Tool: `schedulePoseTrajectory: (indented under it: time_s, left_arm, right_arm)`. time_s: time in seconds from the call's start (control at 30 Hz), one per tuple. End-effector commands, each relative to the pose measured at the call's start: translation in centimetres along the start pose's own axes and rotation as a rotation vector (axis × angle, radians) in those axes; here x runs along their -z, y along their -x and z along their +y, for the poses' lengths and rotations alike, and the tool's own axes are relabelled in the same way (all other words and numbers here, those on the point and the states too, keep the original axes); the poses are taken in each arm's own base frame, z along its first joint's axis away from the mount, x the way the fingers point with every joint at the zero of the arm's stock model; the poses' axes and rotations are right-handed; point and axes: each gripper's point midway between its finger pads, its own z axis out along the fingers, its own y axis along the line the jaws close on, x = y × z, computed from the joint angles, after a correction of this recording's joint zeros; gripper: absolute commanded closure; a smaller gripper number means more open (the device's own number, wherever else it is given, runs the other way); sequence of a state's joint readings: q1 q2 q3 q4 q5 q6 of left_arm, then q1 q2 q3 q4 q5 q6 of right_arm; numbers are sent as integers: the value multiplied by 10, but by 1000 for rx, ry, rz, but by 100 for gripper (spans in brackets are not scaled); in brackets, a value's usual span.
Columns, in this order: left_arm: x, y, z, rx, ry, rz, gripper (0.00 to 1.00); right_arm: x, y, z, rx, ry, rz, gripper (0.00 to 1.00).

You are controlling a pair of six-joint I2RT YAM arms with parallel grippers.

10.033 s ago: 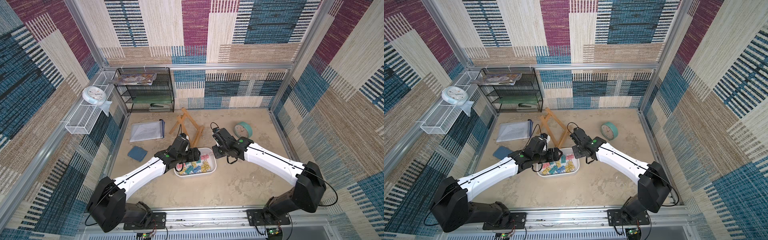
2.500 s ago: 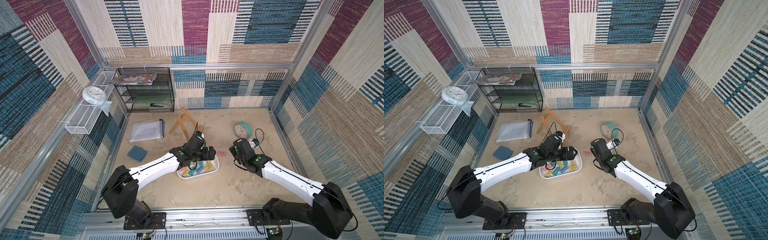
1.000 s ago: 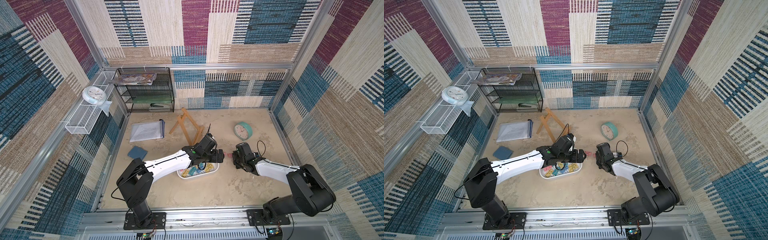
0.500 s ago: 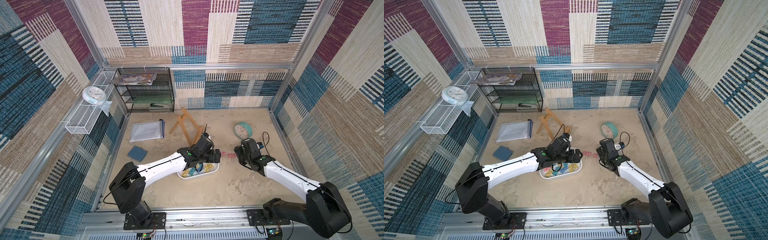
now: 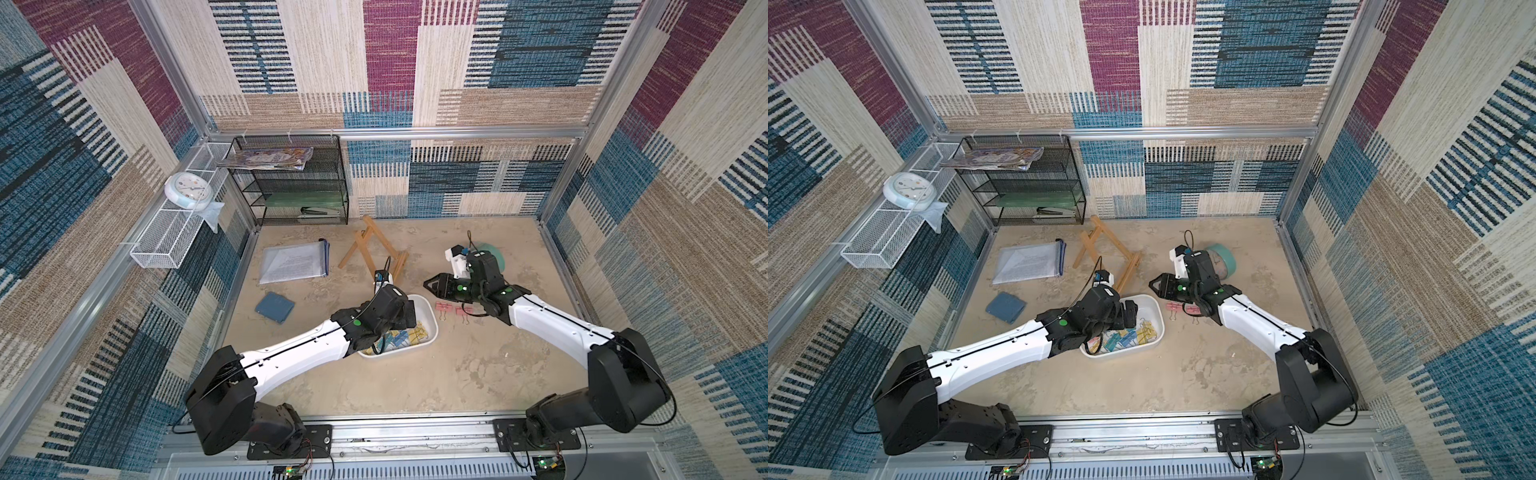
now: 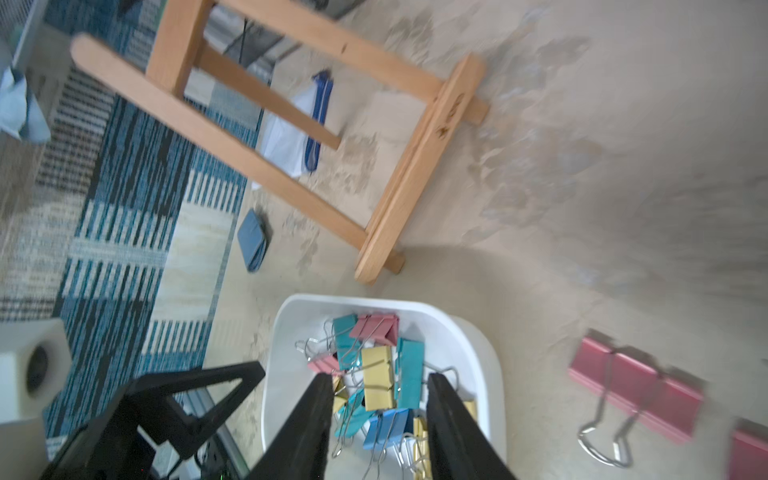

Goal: Take out the binder clips from the storage box
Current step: Pick up the binder clip from the storage box.

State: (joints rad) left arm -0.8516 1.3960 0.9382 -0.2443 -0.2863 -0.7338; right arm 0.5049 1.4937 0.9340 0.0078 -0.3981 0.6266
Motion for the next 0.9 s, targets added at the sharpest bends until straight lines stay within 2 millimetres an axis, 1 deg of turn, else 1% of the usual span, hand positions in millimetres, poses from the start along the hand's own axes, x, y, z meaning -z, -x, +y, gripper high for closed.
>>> schedulePoseTrajectory:
  time_s: [0.0, 0.17, 0.37, 0.47, 0.63, 0.87]
  left_arm:
    - [3, -2, 16, 6, 51, -11, 3]
    - [3, -10, 23, 32, 48, 0, 3]
    - [4, -10, 24, 42, 47, -6, 3]
    - [3, -9, 26, 44, 49, -7, 2]
    - [-2, -15, 25, 47, 38, 24, 2]
    - [-7, -23, 26, 59, 34, 57, 2]
  right_arm:
    - [-16, -25, 11, 76, 44, 145, 58]
    - [-45, -41, 7, 106, -9, 250, 58]
    - [-65, -53, -1, 103, -44, 336, 58]
    - [-70, -61, -6, 115, -70, 370, 58]
    - [-76, -75, -11, 113, -76, 426, 58]
    - [-78, -82, -15, 115, -85, 452, 58]
